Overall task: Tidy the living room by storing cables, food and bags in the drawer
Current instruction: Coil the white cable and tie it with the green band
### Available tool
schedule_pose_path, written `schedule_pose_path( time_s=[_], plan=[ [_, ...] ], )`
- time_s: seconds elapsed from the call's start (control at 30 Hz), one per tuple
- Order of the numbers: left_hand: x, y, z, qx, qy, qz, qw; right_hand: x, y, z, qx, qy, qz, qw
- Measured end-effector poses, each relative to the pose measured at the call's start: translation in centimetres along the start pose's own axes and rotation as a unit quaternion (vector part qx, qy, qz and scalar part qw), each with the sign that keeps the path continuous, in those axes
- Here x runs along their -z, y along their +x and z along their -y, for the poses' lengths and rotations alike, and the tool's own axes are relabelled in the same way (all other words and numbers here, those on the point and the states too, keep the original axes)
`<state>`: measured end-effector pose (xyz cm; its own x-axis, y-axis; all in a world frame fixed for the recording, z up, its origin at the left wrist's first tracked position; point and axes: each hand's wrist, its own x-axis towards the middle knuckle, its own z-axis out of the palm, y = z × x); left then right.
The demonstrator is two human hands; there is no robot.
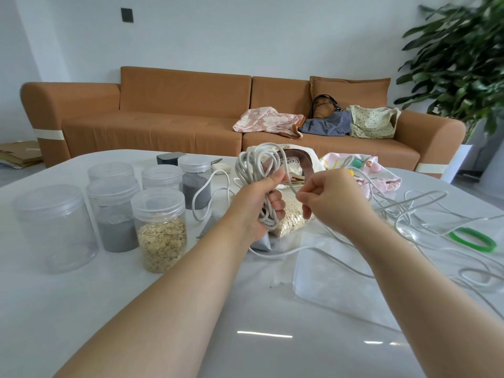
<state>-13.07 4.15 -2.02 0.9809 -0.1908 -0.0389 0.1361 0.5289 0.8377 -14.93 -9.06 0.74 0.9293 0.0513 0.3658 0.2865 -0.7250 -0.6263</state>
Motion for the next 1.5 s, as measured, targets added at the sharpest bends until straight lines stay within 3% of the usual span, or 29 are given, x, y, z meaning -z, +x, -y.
schedule_pose_path(
  time_s=[0.4,0.6,0.77,0.93,1.13,1.2,1.33,1.5],
  plan=[
    [0.3,0.3,-0.1,-0.057,0.075,-0.019,0.995,0.3,-0.1,-0.2,-0.009,-0.026,0.038,0.999],
    [0.6,0.5,-0.5,-0.095,0.059,-0.026,0.993,0.4,0.1,-0.2,-0.025,0.043,0.095,0.994],
    [0.0,0.3,-0.1,-0.086,-0.04,0.016,0.995,0.2,0.2,-0.2,-0.025,0.014,0.128,0.991],
    [-0.2,-0.5,-0.3,-0.076,-0.127,0.085,0.985,0.7,0.3,-0.9,-0.045,-0.011,0.111,0.993],
    [1.0,-0.1,-1.4,-0.082,-0.189,0.061,0.977,1.0,0.3,-0.5,-0.077,-0.028,0.18,0.98],
    [1.8,0.0,-2.1,-0.095,-0.162,0.043,0.981,1.1,0.3,-0.6,-0.083,-0.056,0.166,0.981],
    [1.9,0.0,-2.6,-0.074,0.014,-0.009,0.997,0.9,0.4,-0.3,-0.06,-0.203,0.077,0.974],
    [1.9,0.3,-2.6,-0.098,0.179,-0.112,0.973,1.1,-0.3,0.2,-0.03,-0.331,-0.017,0.943]
  ],
)
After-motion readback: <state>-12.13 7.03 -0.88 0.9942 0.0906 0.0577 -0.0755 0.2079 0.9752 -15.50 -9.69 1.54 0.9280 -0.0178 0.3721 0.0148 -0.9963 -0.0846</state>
